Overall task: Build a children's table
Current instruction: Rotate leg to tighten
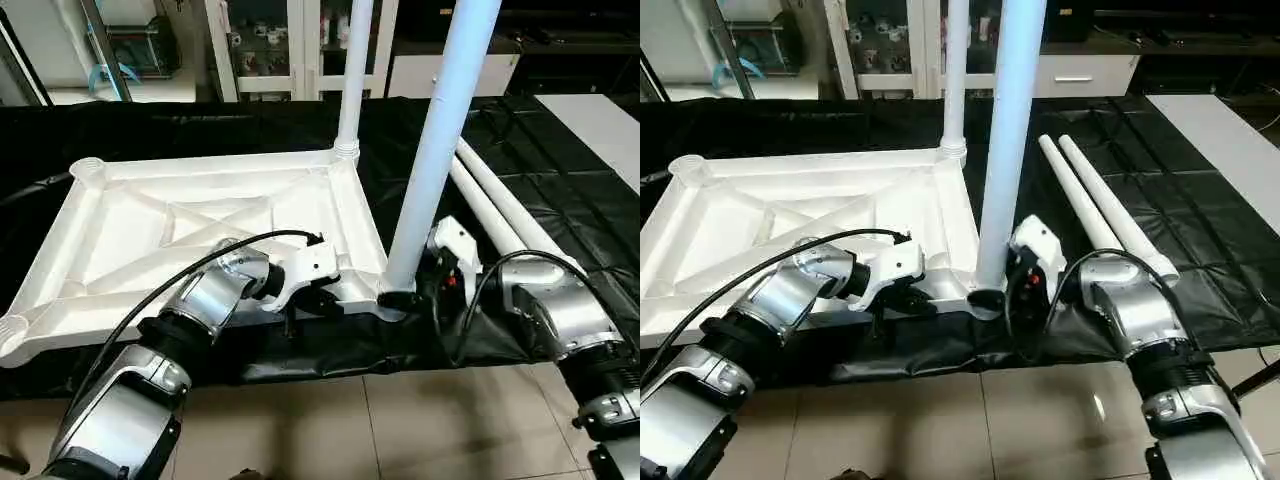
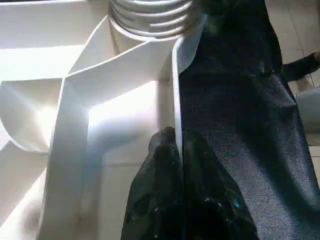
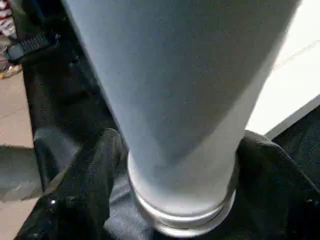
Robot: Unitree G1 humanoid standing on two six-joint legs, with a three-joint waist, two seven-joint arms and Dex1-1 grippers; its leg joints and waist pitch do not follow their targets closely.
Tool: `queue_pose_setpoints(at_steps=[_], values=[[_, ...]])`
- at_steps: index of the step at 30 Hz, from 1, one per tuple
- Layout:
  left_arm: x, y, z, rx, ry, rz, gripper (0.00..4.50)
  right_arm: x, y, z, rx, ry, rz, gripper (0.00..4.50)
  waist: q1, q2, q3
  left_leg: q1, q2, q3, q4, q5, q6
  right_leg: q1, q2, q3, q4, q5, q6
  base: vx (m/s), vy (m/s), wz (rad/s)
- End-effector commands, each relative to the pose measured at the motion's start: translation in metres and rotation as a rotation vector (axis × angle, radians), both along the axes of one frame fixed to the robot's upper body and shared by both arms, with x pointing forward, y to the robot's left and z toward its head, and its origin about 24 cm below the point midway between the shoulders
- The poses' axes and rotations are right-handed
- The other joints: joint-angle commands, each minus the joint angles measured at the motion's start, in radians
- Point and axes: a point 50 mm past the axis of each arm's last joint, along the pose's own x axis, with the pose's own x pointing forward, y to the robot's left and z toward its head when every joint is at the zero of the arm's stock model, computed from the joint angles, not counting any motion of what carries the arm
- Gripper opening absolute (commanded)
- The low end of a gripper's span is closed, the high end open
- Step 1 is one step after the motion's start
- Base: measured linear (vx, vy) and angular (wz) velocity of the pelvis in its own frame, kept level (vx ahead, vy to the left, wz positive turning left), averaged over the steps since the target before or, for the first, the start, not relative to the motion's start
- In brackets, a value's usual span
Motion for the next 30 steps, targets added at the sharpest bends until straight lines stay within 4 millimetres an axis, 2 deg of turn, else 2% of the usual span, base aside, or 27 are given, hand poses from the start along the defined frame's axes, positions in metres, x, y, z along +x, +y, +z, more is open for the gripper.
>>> queue_pose_setpoints(at_steps=[1,6,14,16,17,18,19,20,22,24,25,27,30], values=[[-0.015,0.005,-0.027,0.12,0.101,-0.044,0.0,0.0,0.0,0.0,-0.023,0.008,0.026,3.22,-0.001,-0.01,-0.066,0.024,0.057,-0.02,-0.065,-0.139,0.099,0.041,-0.041,0.027,-0.052,-0.056,-0.28,0.0,0.0,0.0],[-0.016,0.005,-0.028,0.122,0.103,-0.046,0.0,0.001,0.002,-0.004,-0.037,0.008,0.02,2.79,-0.002,-0.011,-0.066,0.022,0.056,-0.021,-0.065,-0.147,0.095,0.043,-0.041,0.026,-0.052,-0.058,-0.282,0.0,0.0,0.0],[-0.014,0.001,-0.028,0.106,0.101,-0.025,0.0,0.001,0.009,-0.009,0.009,0.001,-0.011,2.71,-0.005,-0.013,-0.065,0.023,0.056,-0.02,-0.067,-0.158,0.09,0.041,-0.04,0.027,-0.055,-0.08,-0.277,0.0,0.0,0.0],[-0.013,-0.001,-0.029,0.093,0.095,0.002,0.0,0.004,0.011,-0.012,0.033,-0.017,-0.077,2.7,-0.01,-0.013,-0.064,0.023,0.056,-0.02,-0.068,-0.178,0.082,0.038,-0.042,0.028,-0.057,-0.103,-0.274,0.0,0.0,0.0],[-0.007,-0.005,-0.028,0.073,0.058,0.066,0.0,0.013,0.014,-0.018,0.05,-0.063,-0.242,2.7,-0.016,-0.012,-0.06,0.023,0.056,-0.022,-0.074,-0.215,0.06,0.033,-0.04,0.029,-0.063,-0.152,-0.262,0.0,0.0,0.0],[-0.004,-0.007,-0.028,0.065,0.034,0.107,0.0,0.016,0.016,-0.022,0.063,-0.07,-0.319,2.7,-0.02,-0.012,-0.059,0.026,0.054,-0.022,-0.076,-0.243,0.045,0.031,-0.04,0.029,-0.069,-0.186,-0.256,0.0,0.0,0.0],[-0.001,-0.008,-0.027,0.061,0.02,0.131,0.0,0.017,0.017,-0.023,0.07,-0.071,-0.361,2.69,-0.029,-0.014,-0.055,0.027,0.052,-0.027,-0.081,-0.303,0.012,0.031,-0.041,0.028,-0.076,-0.273,-0.231,0.0,0.0,0.0],[0.001,-0.01,-0.026,0.056,0.002,0.156,0.0,0.019,0.018,-0.025,0.079,-0.078,-0.403,2.69,-0.035,-0.015,-0.056,0.026,0.05,-0.03,-0.083,-0.324,0.001,0.032,-0.042,0.026,-0.079,-0.313,-0.216,0.0,0.0,0.0],[0.011,-0.017,-0.022,0.028,-0.046,0.261,0.0,0.024,0.024,-0.03,0.109,-0.084,-0.552,2.69,-0.042,-0.011,-0.055,0.033,0.052,-0.036,-0.088,-0.386,-0.025,0.024,-0.041,0.026,-0.088,-0.383,-0.182,0.0,0.0,0.0],[0.018,-0.023,-0.018,-0.001,-0.081,0.35,0.0,0.027,0.031,-0.034,0.123,-0.101,-0.662,2.69,-0.049,-0.011,-0.054,0.03,0.048,-0.036,-0.09,-0.413,-0.035,0.018,-0.039,0.026,-0.091,-0.402,-0.166,-0.031,0.015,-0.04],[0.022,-0.027,-0.016,-0.01,-0.094,0.388,0.0,0.029,0.036,-0.035,0.138,-0.101,-0.712,2.69,-0.054,-0.016,-0.057,0.03,0.047,-0.039,-0.091,-0.414,-0.039,0.021,-0.039,0.024,-0.093,-0.401,-0.159,0.0,0.0,0.0],[0.025,-0.029,-0.014,-0.014,-0.119,0.432,0.0,0.031,0.041,-0.036,0.119,-0.121,-0.765,2.68,-0.061,-0.013,-0.06,0.028,0.046,-0.037,-0.09,-0.405,-0.028,0.018,-0.038,0.024,-0.095,-0.369,-0.164,0.0,0.0,0.0],[0.032,-0.033,-0.011,-0.014,-0.162,0.514,0.0,0.037,0.051,-0.036,0.085,-0.164,-0.875,2.68,-0.062,-0.017,-0.061,0.023,0.046,-0.034,-0.09,-0.368,-0.008,0.02,-0.038,0.024,-0.093,-0.305,-0.18,0.0,0.0,0.0]])
